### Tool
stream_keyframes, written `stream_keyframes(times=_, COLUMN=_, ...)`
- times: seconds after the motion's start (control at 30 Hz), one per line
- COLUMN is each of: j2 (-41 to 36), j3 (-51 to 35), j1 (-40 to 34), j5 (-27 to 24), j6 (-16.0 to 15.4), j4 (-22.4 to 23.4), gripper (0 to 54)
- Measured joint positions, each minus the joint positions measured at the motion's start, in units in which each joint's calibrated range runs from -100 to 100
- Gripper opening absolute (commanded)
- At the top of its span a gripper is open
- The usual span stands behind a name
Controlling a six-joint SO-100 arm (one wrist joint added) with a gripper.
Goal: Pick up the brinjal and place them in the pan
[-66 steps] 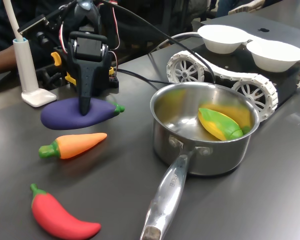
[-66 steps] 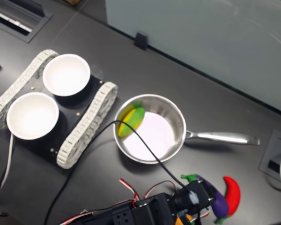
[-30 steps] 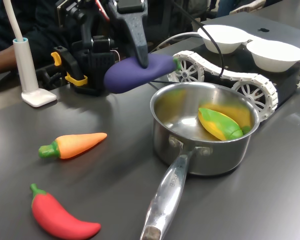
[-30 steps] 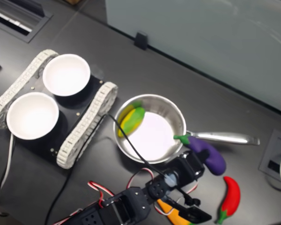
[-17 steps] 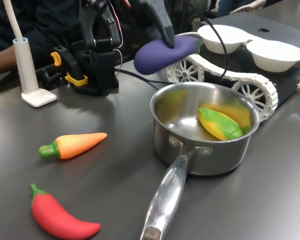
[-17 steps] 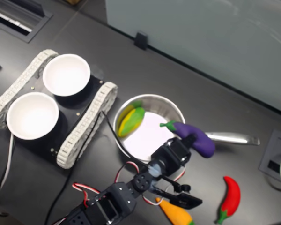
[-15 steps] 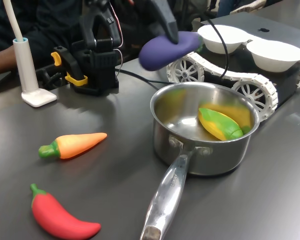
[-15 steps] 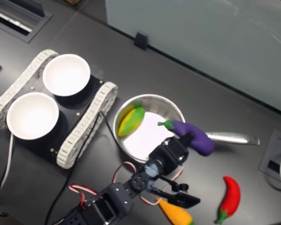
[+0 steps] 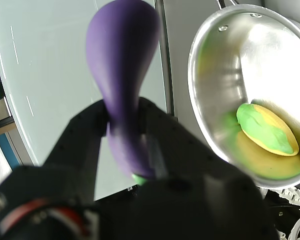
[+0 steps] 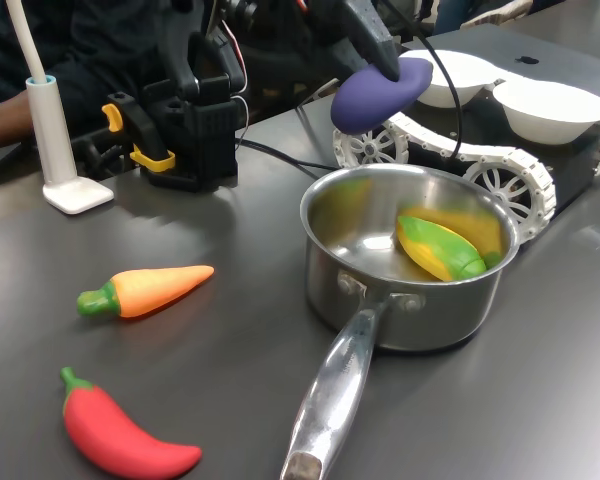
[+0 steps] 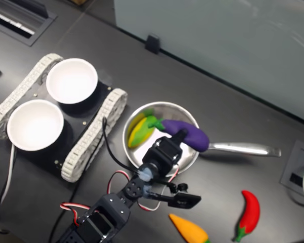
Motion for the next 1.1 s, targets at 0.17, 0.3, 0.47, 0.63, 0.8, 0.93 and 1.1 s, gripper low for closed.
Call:
stream_keyframes(times=0.17, j2=-0.93, j3=1.45, j1=-2.2, j5=0.0, j6=-0.28, j4=-0.68, gripper=0.6)
stream_keyframes(times=0.3, j2=-1.6, j3=2.99, j1=-2.97, j5=0.0, j6=0.0, j4=-1.61, gripper=0.5)
stream_keyframes(times=0.47, j2=-1.85, j3=5.16, j1=-5.06, j5=0.0, j6=0.0, j4=-2.04, gripper=0.4)
stream_keyframes(times=0.63, j2=-1.94, j3=8.05, j1=-5.06, j5=0.0, j6=0.0, j4=-3.48, gripper=0.4)
stream_keyframes(times=0.8, j2=-1.94, j3=10.95, j1=-5.39, j5=0.0, j6=0.0, j4=-5.27, gripper=0.4)
stream_keyframes(times=0.93, j2=-1.94, j3=13.3, j1=-5.72, j5=0.0, j6=0.0, j4=-6.71, gripper=0.4)
stream_keyframes(times=1.1, j2=-1.94, j3=15.57, j1=-6.38, j5=0.0, j6=0.0, j4=-8.07, gripper=0.4)
